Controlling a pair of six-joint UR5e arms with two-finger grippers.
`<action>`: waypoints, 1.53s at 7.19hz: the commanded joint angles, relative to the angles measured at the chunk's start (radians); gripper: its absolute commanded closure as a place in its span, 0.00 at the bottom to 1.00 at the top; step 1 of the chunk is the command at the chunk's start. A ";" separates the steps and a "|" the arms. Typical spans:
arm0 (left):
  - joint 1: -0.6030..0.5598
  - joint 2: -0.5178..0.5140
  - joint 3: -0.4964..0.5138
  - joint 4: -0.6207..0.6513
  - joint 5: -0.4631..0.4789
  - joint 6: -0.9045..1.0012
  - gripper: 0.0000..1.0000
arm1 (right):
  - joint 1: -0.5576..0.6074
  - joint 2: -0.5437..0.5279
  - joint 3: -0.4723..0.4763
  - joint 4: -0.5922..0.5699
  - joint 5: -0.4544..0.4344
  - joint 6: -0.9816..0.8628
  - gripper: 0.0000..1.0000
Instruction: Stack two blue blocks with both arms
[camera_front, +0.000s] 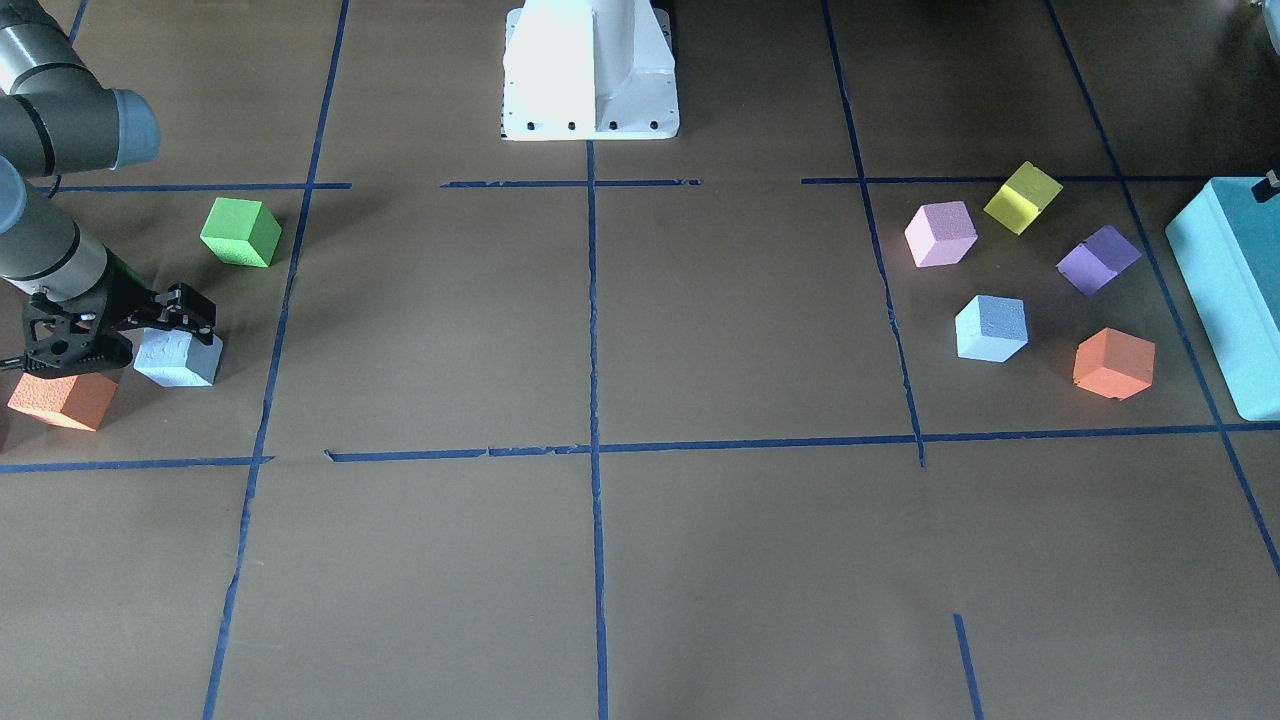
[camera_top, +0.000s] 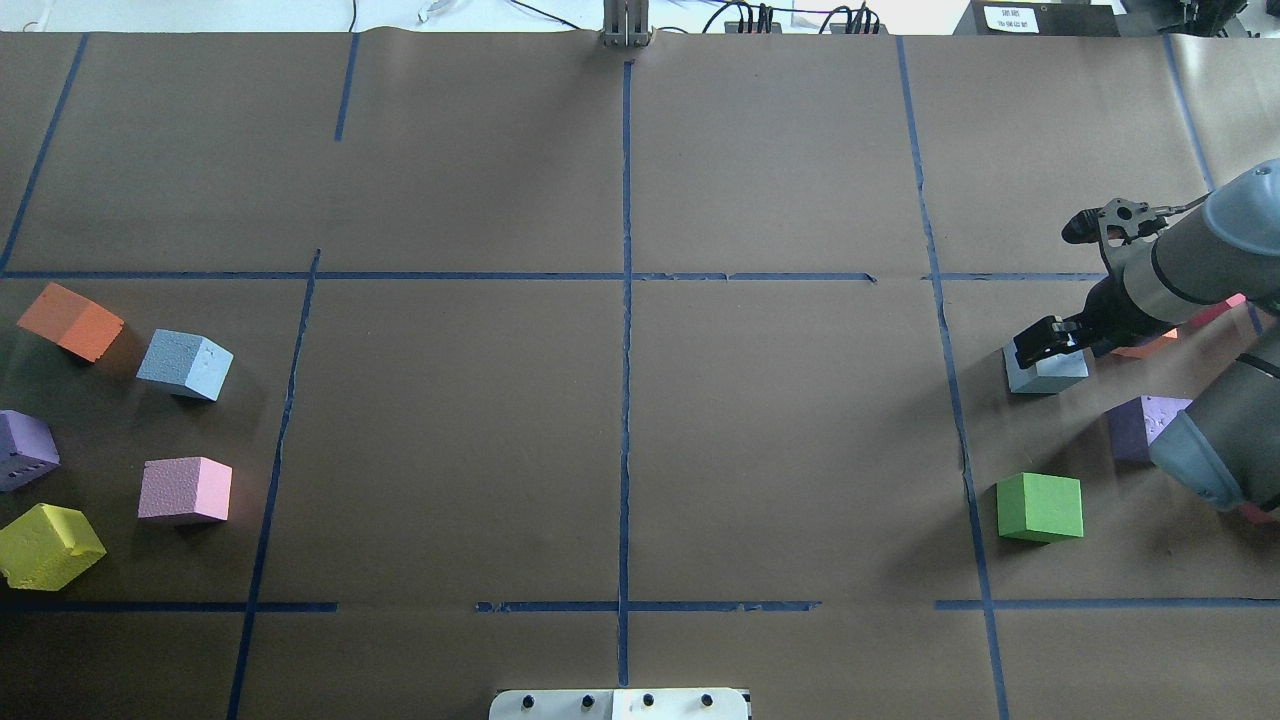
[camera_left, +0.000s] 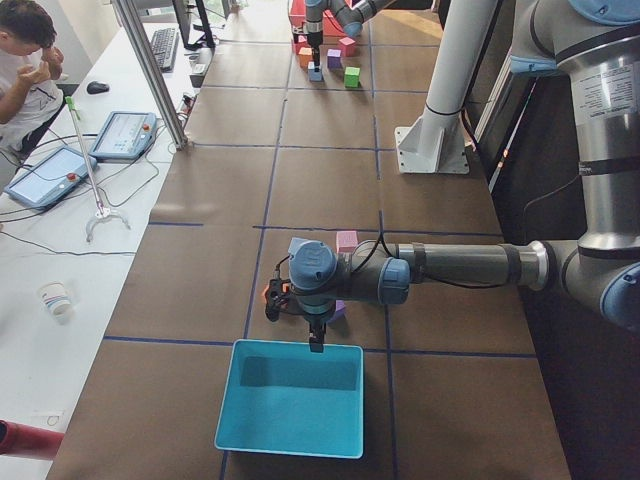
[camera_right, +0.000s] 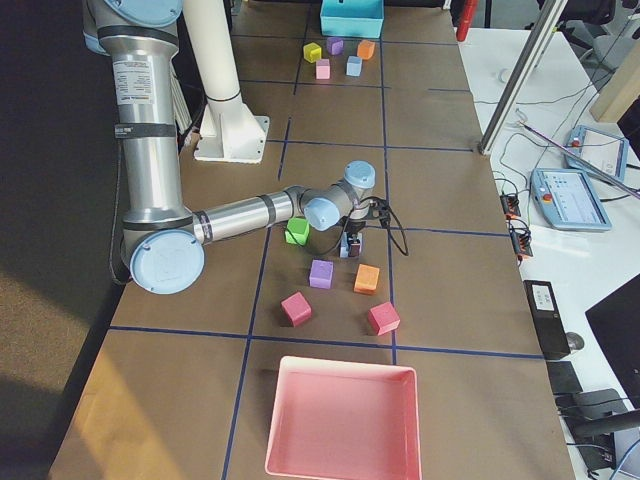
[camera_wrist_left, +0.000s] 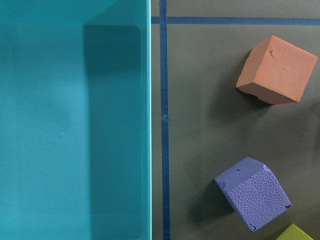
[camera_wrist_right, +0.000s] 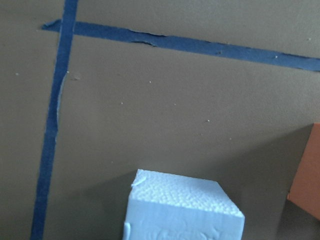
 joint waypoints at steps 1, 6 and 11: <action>0.000 0.000 0.003 0.000 0.000 0.000 0.00 | -0.031 0.022 -0.044 0.000 -0.026 0.001 0.12; 0.000 0.000 0.002 0.000 -0.002 0.000 0.00 | -0.057 0.175 0.002 -0.017 -0.024 0.037 0.91; 0.000 0.000 -0.006 0.000 -0.002 0.000 0.00 | -0.342 0.804 -0.341 -0.204 -0.254 0.508 0.87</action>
